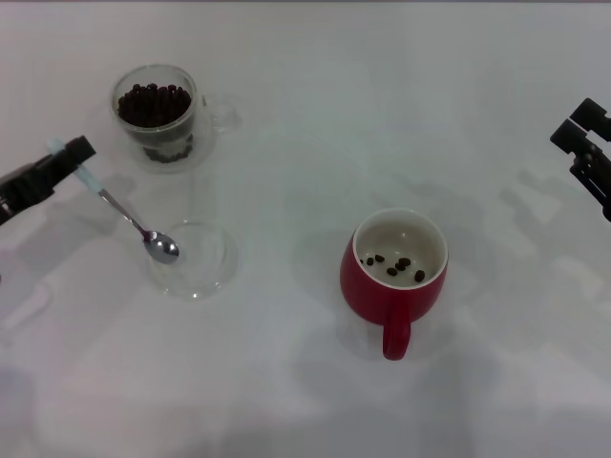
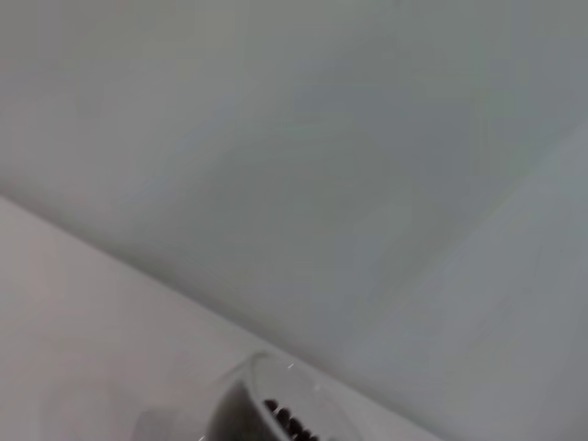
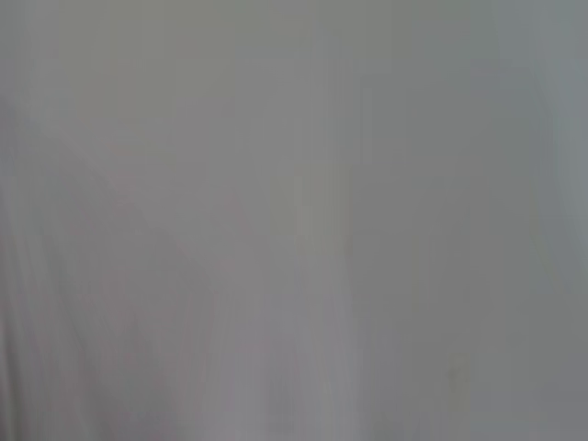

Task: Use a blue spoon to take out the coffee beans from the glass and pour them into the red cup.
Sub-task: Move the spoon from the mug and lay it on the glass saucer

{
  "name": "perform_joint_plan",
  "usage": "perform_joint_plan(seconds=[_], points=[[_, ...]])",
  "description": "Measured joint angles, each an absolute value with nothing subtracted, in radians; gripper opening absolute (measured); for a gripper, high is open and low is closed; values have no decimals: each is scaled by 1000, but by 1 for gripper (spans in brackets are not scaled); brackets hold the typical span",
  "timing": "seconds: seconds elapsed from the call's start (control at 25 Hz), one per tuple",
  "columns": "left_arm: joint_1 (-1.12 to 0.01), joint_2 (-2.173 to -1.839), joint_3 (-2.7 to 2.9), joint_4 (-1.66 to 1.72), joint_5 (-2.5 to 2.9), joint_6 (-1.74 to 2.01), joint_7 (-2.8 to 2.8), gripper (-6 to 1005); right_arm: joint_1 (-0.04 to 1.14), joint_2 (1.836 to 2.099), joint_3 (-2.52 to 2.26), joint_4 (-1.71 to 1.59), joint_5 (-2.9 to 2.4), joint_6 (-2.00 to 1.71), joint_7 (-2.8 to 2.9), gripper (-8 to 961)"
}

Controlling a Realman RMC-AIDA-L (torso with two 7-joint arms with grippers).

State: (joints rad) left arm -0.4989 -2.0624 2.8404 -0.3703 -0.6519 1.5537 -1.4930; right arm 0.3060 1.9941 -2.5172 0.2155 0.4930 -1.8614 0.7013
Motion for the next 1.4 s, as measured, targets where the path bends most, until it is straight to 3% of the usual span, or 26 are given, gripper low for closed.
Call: perform_joint_plan(seconds=[0.84, 1.4], points=[[-519, -2070, 2844, -224, -549, 1431, -1480, 124, 313, 1991, -2518, 216, 492, -1864, 726, 376], [-511, -2071, 2844, -218, -542, 1418, -1498, 214, 311, 1991, -2526, 218, 491, -1858, 718, 376]])
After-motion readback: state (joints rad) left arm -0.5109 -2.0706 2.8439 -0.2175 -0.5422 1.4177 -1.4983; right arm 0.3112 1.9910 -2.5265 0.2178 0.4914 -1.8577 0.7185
